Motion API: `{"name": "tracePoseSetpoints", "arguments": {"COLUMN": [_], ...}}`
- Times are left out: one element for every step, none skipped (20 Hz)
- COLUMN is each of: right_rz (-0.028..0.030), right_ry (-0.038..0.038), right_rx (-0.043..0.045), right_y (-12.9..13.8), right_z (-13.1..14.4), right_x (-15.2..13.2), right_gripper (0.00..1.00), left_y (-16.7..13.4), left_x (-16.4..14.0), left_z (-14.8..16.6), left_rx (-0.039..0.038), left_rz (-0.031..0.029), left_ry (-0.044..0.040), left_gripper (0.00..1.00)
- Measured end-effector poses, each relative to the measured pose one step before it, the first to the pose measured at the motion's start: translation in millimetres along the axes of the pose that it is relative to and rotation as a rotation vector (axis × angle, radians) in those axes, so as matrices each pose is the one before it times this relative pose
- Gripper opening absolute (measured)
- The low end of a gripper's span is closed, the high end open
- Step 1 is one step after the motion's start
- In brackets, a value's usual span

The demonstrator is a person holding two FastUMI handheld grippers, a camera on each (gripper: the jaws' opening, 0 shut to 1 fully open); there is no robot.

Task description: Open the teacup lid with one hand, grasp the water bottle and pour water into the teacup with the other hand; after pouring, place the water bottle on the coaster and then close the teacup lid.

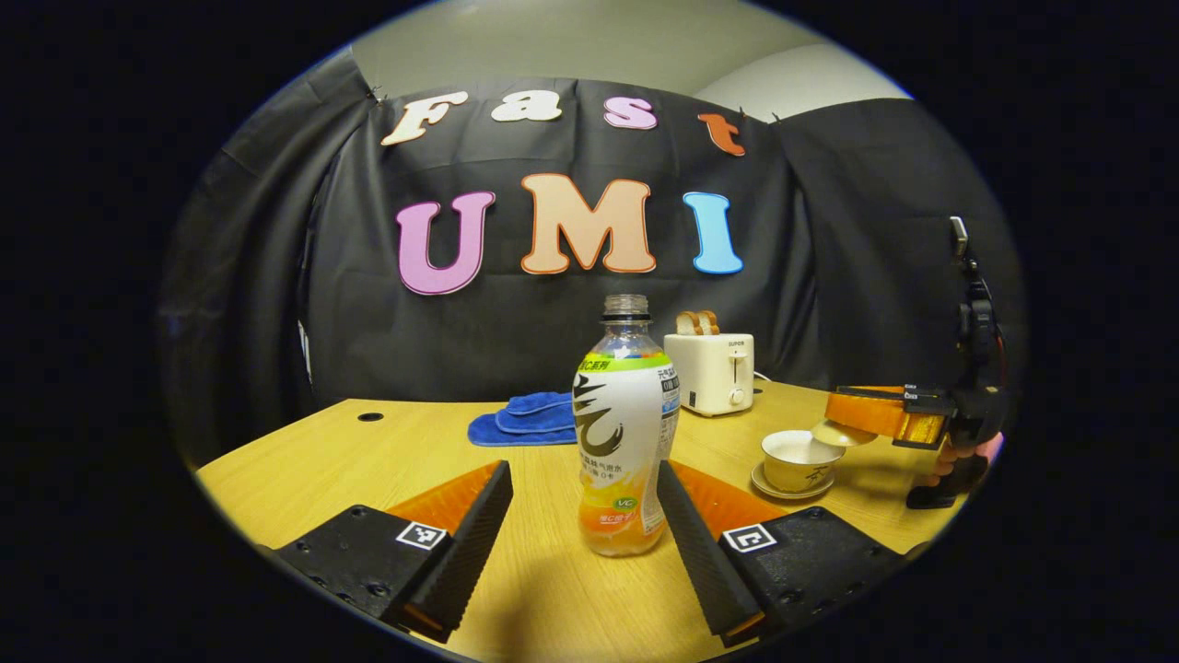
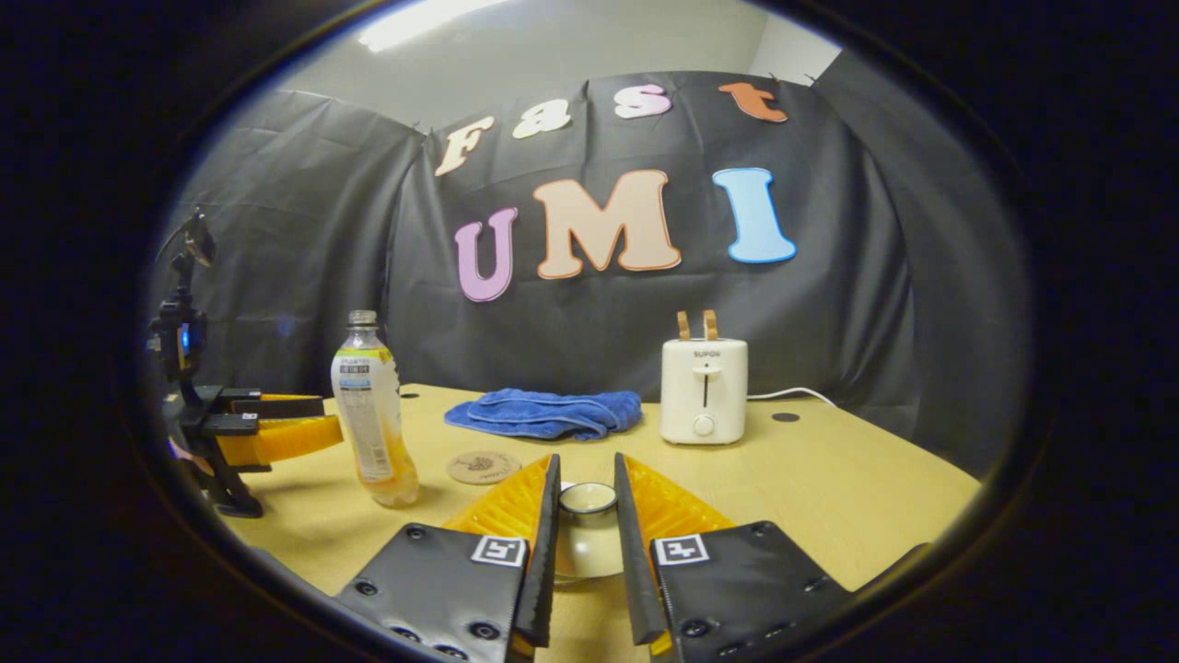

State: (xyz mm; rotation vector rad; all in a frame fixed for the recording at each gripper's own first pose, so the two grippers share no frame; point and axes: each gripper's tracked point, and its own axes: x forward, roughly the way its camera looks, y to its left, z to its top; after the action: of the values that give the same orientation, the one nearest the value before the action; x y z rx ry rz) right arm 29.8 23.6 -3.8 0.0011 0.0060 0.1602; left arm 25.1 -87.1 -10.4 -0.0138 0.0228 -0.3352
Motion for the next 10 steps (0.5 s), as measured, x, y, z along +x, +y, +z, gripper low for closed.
{"name": "tracePoseSetpoints", "arguments": {"right_rz": [-0.00946,-0.01265,-0.01452,-0.00964,-0.00617,-0.01296,-0.01422,-0.00805,-0.00533,-0.00360], "right_ry": [-0.00087,-0.00094,-0.00201,0.00210,0.00105,-0.00243,0.00016,-0.00014,-0.00046,-0.00053], "right_rx": [-0.00056,-0.00024,0.00040,-0.00067,0.00143,-0.00009,-0.00031,0.00094,-0.00080,-0.00024], "right_y": [-5.24,-6.71,-6.93,-6.04,-4.74,-6.52,-6.62,-4.05,-2.48,-1.66], "right_z": [0.87,-0.66,0.60,0.36,-0.16,0.43,0.08,-0.01,0.95,-1.14], "right_x": [-2.51,-2.21,-2.15,-1.68,-1.05,-0.90,-0.08,-0.30,-0.52,-1.82], "right_gripper": [0.36,0.36,0.36,0.36,0.36,0.36,0.36,0.36,0.36,0.36], "left_y": [-1.39,-1.82,-1.20,-1.32,-0.58,-0.16,-0.91,-0.04,1.42,0.04], "left_x": [4.97,5.89,4.67,4.87,5.36,4.43,3.77,3.60,2.87,3.01], "left_z": [-0.78,-0.82,-0.74,0.65,-2.24,-1.46,-1.25,0.35,1.42,-0.24], "left_rx": [0.00025,-0.00079,0.00046,0.00007,0.00246,0.00413,0.00253,-0.00024,-0.00023,0.00087], "left_rz": [-0.00465,-0.00368,-0.00383,-0.00261,-0.00061,0.00018,0.00132,0.00326,0.00445,0.00243], "left_ry": [0.00804,0.00646,0.00531,0.00471,0.00630,0.01071,0.00902,0.00222,0.00098,0.00238], "left_gripper": [0.93,0.93,0.93,0.93,0.93,0.90,0.90,0.90,0.90,0.90]}}
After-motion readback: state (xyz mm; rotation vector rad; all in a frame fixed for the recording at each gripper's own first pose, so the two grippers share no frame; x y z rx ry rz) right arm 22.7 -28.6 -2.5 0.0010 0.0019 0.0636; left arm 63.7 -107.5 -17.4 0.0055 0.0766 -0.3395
